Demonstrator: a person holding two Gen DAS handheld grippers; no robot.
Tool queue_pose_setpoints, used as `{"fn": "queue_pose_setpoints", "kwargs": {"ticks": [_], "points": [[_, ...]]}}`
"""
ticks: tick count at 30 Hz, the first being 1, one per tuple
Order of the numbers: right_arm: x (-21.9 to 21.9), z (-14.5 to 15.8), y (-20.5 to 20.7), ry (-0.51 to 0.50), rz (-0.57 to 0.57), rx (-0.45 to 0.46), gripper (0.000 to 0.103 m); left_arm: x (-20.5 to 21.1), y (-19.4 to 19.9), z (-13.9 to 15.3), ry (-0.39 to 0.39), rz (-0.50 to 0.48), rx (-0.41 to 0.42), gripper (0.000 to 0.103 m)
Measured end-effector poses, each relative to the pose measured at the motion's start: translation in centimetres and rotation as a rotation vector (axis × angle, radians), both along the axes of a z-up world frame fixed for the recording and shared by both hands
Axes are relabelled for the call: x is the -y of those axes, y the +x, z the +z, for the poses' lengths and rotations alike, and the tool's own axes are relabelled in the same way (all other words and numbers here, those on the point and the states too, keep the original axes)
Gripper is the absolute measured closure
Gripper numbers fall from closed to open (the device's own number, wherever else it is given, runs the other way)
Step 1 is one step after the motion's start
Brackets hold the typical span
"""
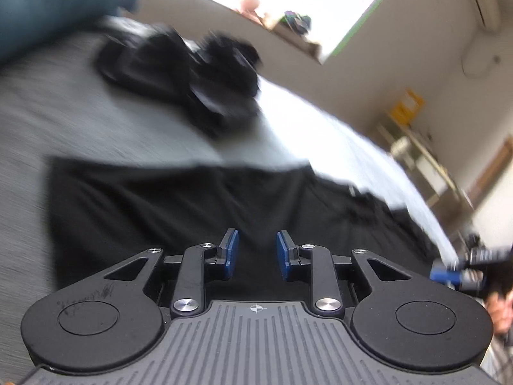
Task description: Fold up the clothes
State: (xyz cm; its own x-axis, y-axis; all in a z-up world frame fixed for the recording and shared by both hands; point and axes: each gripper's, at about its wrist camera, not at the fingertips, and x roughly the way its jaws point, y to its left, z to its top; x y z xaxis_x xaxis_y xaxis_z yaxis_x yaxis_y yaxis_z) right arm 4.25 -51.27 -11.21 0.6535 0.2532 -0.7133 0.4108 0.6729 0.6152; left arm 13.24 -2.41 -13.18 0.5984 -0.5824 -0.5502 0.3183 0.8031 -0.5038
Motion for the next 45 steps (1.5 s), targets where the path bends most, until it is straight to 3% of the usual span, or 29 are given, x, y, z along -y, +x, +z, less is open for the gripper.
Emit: {"fn": "queue_pose_setpoints", "kwargs": {"ticks": [4, 9, 12, 13, 18, 23, 28, 33, 36, 37, 38, 41, 45], "points": [[2.5, 1.2, 1.1, -0.108, -0.028, 0.019, 0.086, 2.3, 0.2, -1.4, 0.030, 0.000, 0.042, 0.077], [3.9, 3.3, 3.3, -0.322, -0.044, 0.045, 0.085, 1.8, -0.6, -2.8, -0.014, 0.024, 0.079, 0.077], [7.1, 4.1, 3.3, -0.441, -0.151, 0.035, 0.059, 1.5, -0.2, -3.1, -0.044, 0.024, 0.073, 0.077], [8.5, 3.9, 3.2, -0.450, -0.190, 0.018, 0.057, 1.5, -0.1, -3.1, -0.049, 0.024, 0.073, 0.077], [14.9, 1.3, 2.8, -0.352, -0.337, -0.072, 0.057, 1.7, -0.3, -3.2, -0.035, 0.021, 0.085, 0.076], [16.7, -0.6, 4.6, -0.267, -0.300, -0.048, 0.054, 1.7, -0.2, -3.3, -0.038, 0.019, 0.084, 0.076], [18.0, -1.8, 6.7, -0.302, -0.279, -0.092, 0.052, 1.6, -0.2, -3.6, -0.052, 0.018, 0.081, 0.076], [19.6, -2.3, 7.4, -0.237, -0.288, -0.052, 0.051, 1.8, -0.3, -3.6, -0.042, 0.018, 0.087, 0.076], [19.0, -2.2, 8.3, -0.249, -0.186, -0.039, 0.060, 1.8, -0.3, -3.6, -0.037, 0.018, 0.091, 0.076], [18.5, -2.2, 8.7, -0.281, -0.145, -0.052, 0.083, 1.8, -0.3, -3.6, -0.036, 0.019, 0.092, 0.076], [17.9, -2.2, 9.0, -0.313, -0.105, -0.064, 0.096, 1.8, -0.3, -3.6, -0.036, 0.019, 0.092, 0.076], [17.1, -1.3, 9.2, -0.438, -0.085, -0.036, 0.099, 1.9, -0.4, -3.6, -0.034, 0.019, 0.094, 0.076], [19.1, -0.4, 8.5, -0.503, -0.237, 0.003, 0.100, 2.0, -0.5, -3.6, -0.023, 0.019, 0.100, 0.076]]}}
